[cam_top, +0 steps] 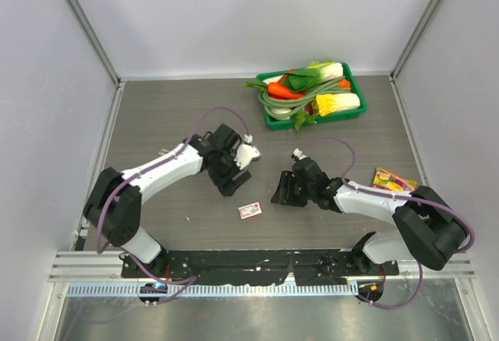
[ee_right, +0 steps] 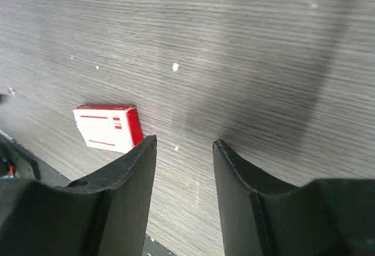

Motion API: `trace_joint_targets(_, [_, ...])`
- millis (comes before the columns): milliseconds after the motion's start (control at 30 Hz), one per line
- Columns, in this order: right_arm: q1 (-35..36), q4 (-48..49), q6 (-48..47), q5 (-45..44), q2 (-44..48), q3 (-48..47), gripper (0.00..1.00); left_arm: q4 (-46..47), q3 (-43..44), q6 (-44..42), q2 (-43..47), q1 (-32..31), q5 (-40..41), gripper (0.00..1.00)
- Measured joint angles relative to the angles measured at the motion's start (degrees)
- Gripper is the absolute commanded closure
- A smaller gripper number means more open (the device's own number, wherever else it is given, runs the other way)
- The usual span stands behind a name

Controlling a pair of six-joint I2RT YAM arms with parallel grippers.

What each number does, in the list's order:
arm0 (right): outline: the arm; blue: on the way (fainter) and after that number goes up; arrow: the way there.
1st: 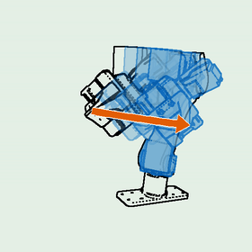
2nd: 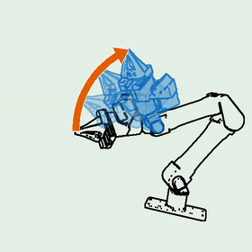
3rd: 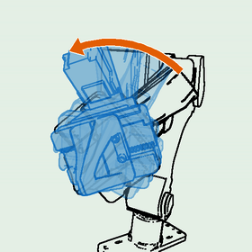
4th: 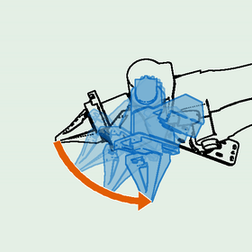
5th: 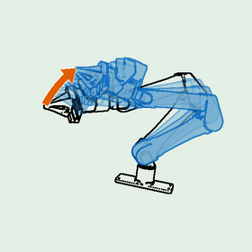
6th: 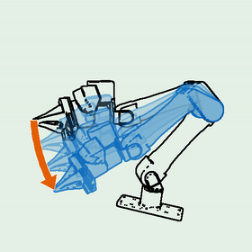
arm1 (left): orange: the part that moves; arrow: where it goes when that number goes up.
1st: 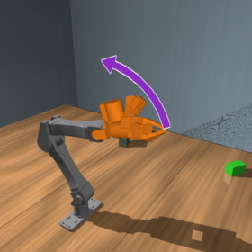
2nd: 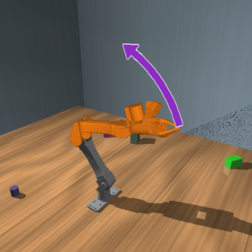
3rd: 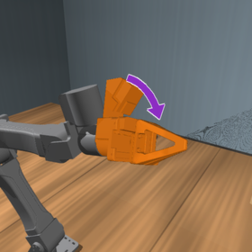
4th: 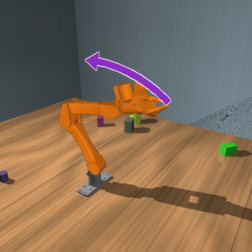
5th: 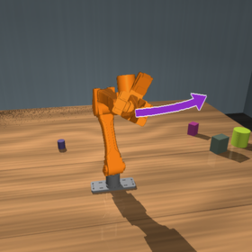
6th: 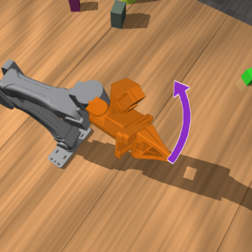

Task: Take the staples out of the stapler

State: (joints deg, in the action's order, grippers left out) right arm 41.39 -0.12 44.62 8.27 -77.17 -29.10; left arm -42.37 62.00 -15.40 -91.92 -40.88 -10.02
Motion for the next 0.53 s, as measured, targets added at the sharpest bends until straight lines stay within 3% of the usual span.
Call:
trace_joint_targets(267, [-1.14, -11.87, -6.47, -5.68, 1.03, -7.17, 0.46, -5.81, 5.18, 0.20, 12.17, 10.62, 0.13, 0.25])
trace_joint_targets(533, [-1.14, -14.32, -11.30, -8.02, 2.64, -14.84, 0.45, -14.56, 5.73, -0.13, 21.16, 23.61, -0.22, 0.22])
